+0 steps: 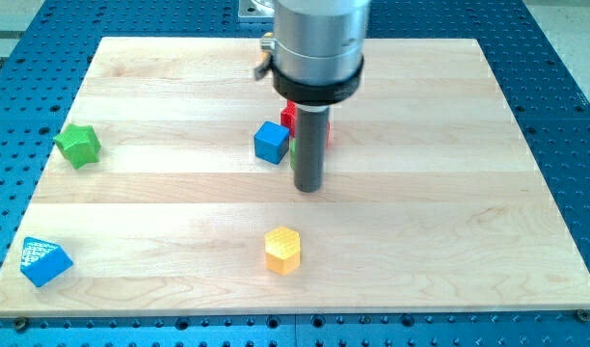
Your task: Push the hexagon and green star into the group of blocks
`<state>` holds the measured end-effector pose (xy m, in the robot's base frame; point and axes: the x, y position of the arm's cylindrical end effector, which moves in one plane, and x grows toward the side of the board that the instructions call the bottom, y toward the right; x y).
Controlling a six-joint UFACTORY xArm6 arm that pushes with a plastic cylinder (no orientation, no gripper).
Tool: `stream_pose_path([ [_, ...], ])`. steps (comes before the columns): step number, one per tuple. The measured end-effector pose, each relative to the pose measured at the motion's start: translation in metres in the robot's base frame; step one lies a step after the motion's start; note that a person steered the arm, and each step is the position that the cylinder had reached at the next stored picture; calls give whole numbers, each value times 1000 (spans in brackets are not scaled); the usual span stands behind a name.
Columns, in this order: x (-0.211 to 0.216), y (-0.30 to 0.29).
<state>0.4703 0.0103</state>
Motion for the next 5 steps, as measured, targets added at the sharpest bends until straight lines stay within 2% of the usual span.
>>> stream_pose_path([
  [2, 29, 21],
  [3, 73, 67],
  [4, 129, -37],
  [5, 75, -109],
])
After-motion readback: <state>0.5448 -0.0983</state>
